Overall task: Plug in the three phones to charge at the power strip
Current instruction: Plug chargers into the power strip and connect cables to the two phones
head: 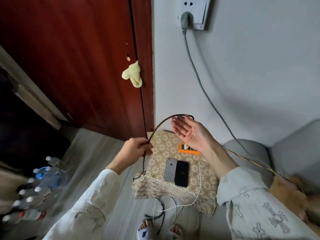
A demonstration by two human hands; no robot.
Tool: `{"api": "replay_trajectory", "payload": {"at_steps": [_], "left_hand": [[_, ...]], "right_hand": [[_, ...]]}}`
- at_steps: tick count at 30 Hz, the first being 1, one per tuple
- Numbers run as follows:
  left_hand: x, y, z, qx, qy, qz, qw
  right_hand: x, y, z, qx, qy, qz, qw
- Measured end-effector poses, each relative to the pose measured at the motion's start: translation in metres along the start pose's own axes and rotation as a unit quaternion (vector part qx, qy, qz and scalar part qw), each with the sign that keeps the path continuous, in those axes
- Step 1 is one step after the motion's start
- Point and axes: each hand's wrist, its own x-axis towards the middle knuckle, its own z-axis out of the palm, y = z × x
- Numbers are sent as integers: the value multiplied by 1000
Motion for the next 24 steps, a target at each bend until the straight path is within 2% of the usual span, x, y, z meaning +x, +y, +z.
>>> {"api": "replay_trajectory", "payload": {"at_steps": [3,8,10,13,17,21,22,24], "left_hand": [[6,26,-12,-111,39,19,993],[19,74,-28,-274,71,31,959],[25,89,-34,-328,64,30,942],[31,103,-40,-377,49,40,924],[37,112,-46,-419,41,59,905],[40,107,-56,-459,55,56,885],[40,103,-57,-450,59,45,890],[39,94,-56,-385,51,19,921]], "right_hand": [[-5,9,-7,-135,-5,22,991],[-11,40,0,-375,-63,52,923],[-11,46,7,-445,-78,28,892],[-4,47,21,-516,-47,-38,854],[4,35,32,-530,2,-127,838],[1,18,41,-504,-41,-155,849],[0,12,45,-487,-48,-163,857],[0,-3,56,-442,-53,-182,877]]}}
